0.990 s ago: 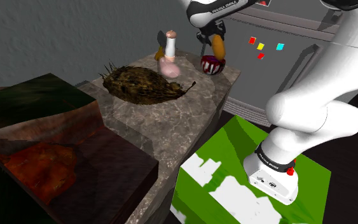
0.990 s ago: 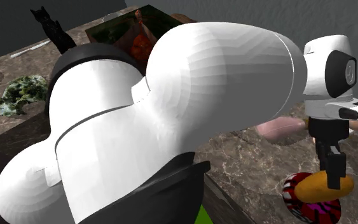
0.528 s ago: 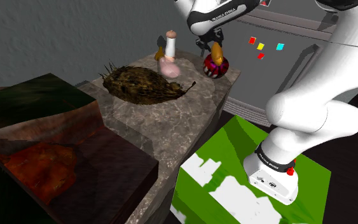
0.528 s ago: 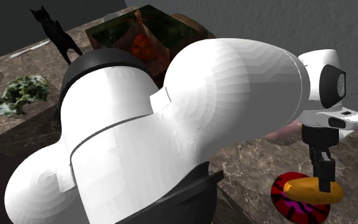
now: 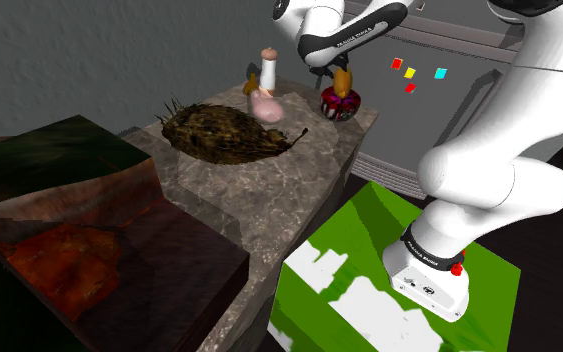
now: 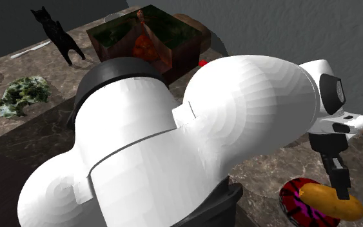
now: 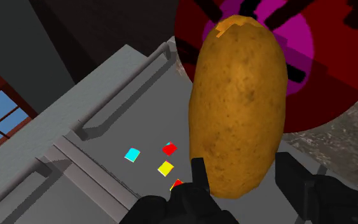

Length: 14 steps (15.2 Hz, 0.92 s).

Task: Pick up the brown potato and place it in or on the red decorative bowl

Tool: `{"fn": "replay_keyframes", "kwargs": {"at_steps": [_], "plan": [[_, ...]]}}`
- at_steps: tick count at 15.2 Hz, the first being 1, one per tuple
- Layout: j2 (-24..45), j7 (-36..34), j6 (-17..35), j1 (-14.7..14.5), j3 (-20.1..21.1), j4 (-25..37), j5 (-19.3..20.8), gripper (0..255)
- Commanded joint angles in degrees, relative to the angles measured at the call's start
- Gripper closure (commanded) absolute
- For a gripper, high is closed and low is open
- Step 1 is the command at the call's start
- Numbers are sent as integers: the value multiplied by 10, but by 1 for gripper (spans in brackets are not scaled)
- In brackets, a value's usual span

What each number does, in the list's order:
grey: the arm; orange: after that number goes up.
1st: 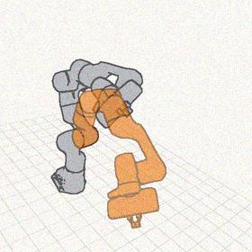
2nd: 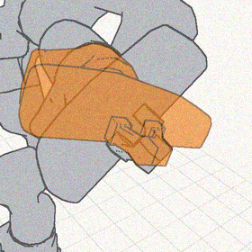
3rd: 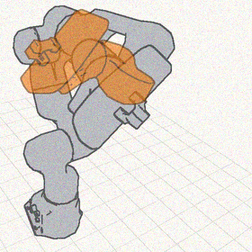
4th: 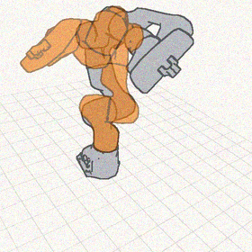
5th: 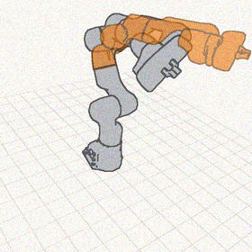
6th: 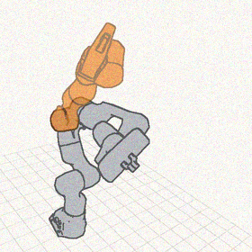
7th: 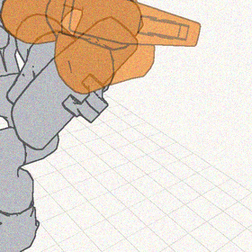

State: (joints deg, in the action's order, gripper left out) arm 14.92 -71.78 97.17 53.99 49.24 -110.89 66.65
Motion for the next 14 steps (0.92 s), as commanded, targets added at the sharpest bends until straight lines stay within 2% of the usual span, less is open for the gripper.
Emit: {"fn": "replay_keyframes", "kwargs": {"at_steps": [1, 5, 6, 10, 11, 14], "plan": [[4, -6, -1, 11, 12, -10, -85, 255], [11, -9, -8, 31, 37, -9, -78, 255], [1, -13, -6, 33, 41, -19, -85, 0], [1, -17, 1, 37, 39, -26, -82, 0], [11, -9, -8, 32, 37, -9, -78, 0], [6, -1, -51, 8, 52, 23, -98, 0]]}}
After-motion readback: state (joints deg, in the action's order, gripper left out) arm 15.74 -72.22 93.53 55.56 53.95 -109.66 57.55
